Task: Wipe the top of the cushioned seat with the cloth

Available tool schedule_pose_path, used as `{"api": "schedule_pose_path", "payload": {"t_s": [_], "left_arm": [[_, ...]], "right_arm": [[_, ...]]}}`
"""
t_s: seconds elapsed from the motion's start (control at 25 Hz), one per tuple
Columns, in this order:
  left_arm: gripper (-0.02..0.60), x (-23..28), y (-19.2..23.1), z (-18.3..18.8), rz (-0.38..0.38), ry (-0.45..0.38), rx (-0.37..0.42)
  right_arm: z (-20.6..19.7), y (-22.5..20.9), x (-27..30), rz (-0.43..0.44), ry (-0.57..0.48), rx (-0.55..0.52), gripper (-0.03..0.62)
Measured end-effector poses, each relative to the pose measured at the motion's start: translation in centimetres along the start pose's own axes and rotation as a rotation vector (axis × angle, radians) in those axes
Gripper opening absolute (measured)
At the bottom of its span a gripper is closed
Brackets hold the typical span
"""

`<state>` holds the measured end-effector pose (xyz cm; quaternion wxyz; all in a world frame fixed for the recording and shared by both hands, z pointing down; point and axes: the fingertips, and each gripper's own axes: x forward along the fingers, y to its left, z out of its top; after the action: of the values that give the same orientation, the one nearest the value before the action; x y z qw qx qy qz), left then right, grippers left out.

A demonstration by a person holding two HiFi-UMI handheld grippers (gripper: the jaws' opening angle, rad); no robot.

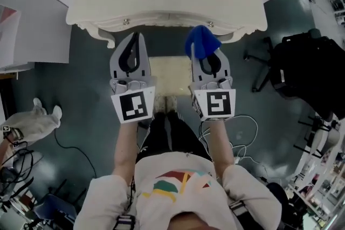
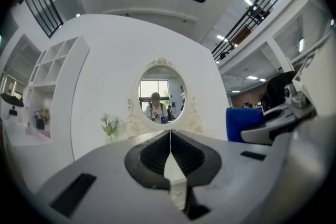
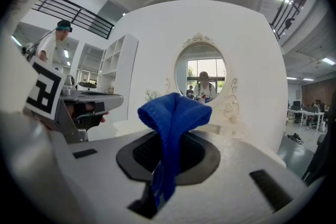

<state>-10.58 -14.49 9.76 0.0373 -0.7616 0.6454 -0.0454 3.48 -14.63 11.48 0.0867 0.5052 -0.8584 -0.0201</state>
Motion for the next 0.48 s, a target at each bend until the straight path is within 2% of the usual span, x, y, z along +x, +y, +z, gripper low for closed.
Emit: {"api": "schedule_pose_path", "payload": {"t_s": [0.12, 0.32, 0.48], "left_arm": [[0.006, 0.1, -0.4, -4.2, -0.025, -0.006, -0.065], [0.006, 0.3, -1.3, -12.9, -0.036, 0.056, 0.012], [0.006, 1.6, -2.5, -18.5, -0.023, 0.025, 0.005]], "right_arm": [[-5.1, 0.7, 0.9, 0.055, 0.056, 0.001, 0.032], [-13.0, 1.4, 2.6, 0.077, 0.091, 0.018, 0.032], [-19.6, 1.9, 3.7, 0.101, 0.128, 0.016, 0.032]]}}
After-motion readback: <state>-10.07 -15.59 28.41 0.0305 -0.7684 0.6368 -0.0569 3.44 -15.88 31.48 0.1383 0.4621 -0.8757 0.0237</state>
